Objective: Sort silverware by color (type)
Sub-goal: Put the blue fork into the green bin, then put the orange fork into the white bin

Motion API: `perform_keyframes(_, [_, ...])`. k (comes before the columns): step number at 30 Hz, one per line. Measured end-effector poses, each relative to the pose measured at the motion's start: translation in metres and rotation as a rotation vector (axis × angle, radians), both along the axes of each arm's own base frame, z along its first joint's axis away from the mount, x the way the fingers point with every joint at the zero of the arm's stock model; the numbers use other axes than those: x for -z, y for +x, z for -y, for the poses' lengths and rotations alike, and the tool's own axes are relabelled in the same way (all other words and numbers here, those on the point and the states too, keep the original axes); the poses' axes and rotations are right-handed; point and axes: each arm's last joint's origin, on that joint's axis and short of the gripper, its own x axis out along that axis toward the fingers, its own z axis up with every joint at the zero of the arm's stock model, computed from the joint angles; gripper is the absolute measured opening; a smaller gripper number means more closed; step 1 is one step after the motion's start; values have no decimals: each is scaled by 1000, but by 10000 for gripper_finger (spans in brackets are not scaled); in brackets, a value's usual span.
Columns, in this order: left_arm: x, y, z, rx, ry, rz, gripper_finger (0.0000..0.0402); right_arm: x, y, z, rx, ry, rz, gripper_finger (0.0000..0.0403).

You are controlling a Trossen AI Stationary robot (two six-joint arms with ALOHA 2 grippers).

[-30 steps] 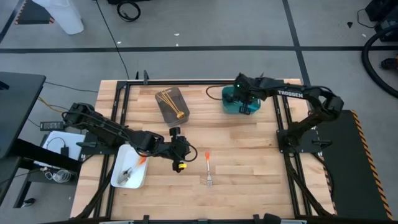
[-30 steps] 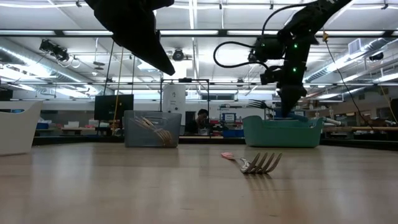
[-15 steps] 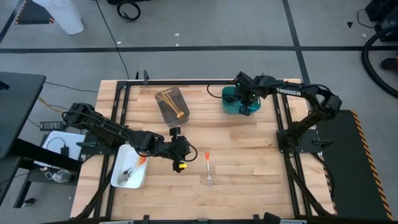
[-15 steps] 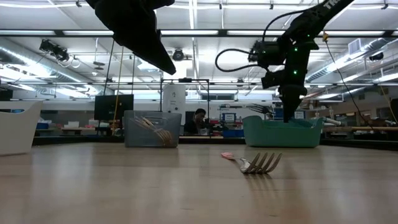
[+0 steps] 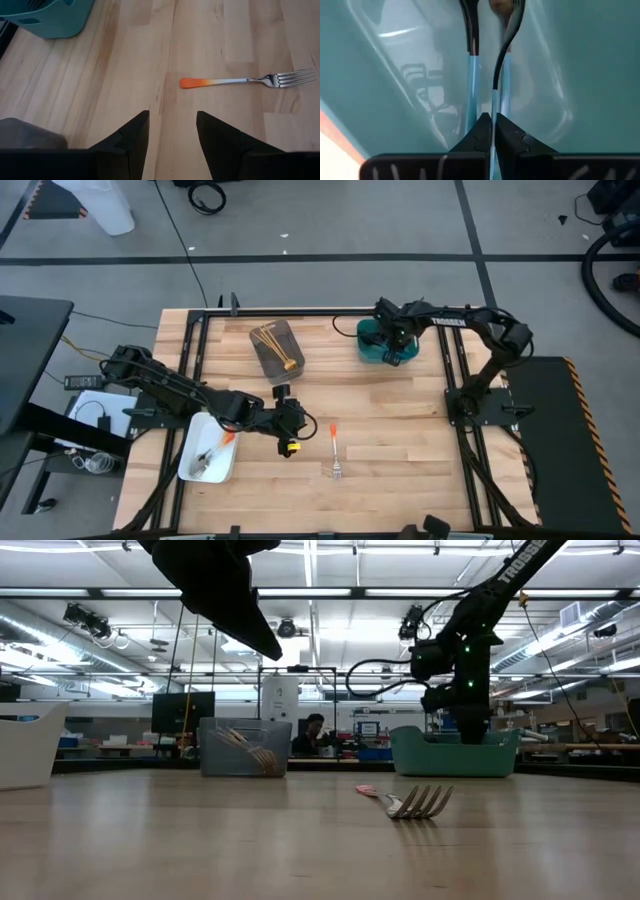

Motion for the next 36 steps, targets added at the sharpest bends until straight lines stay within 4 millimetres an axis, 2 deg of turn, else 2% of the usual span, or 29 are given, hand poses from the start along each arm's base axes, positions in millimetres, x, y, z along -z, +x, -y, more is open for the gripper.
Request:
perform_keyframes(6, [0, 0, 0, -1, 0, 0, 173, 3, 1, 6, 4, 7, 44, 30])
perform_keyframes(15, [0, 0, 0, -1, 0, 0, 173, 2, 1, 8, 10, -7, 60, 113])
perform_keyframes(20, [0, 0, 0, -1, -1, 0, 173, 0, 0, 7, 27, -10, 51, 142])
perform_keyframes(26, [0, 0, 0, -1, -1, 1, 173, -12, -3, 5, 51, -45, 76, 147])
perform_keyframes(36, [0, 0, 0, -13, -14, 5, 173, -48, -10, -7, 99, -128, 199, 144])
